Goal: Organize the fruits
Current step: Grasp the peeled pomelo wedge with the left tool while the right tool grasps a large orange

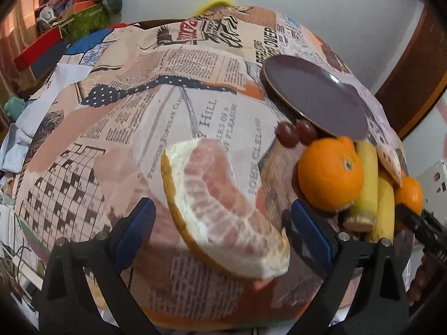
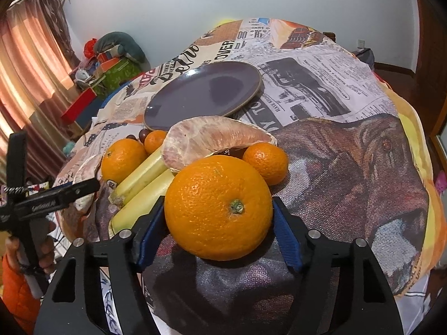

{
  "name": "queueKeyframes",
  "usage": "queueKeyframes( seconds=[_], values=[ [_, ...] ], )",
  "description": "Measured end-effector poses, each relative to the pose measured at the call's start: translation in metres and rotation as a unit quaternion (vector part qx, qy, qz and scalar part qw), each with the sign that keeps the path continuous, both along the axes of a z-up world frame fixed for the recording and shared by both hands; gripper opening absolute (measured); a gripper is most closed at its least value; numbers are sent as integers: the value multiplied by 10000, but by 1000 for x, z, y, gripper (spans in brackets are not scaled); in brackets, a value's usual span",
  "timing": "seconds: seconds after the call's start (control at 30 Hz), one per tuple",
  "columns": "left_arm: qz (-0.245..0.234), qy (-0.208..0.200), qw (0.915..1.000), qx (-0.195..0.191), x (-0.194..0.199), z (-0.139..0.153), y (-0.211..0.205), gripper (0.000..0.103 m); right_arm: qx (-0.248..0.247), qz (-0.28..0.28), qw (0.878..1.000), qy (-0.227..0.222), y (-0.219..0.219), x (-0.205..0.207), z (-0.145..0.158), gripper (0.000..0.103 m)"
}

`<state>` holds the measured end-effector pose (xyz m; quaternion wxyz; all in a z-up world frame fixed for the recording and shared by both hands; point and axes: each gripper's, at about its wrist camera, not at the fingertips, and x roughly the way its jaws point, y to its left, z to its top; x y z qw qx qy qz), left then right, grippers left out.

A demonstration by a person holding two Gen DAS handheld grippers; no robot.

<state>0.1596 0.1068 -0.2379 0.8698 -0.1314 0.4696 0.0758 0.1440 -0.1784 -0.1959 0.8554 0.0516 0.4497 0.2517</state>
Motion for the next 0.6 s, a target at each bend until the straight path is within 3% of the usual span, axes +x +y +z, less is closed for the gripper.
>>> queueKeyframes(
  seconds=[0.03,0.23,0.37,0.43,0.6],
  values=[
    [18,-19,10000,67,1,0,0,88,-3,1,10000,-5,0,0,0,68],
    [-42,-50,9994,346,7,0,-1,73,-37,8,10000,-53,0,-1,0,67],
    [-29,-116,9999,105,9,3,5,63,-112,8,9999,-128,3,-4,2,66],
    [-31,-118,9999,74,12,3,7,53,-109,-2,9998,-143,2,-6,4,66],
    [-225,-98,9994,232,16,5,-1,49,-61,-40,9998,-169,-1,-9,8,66]
  ],
)
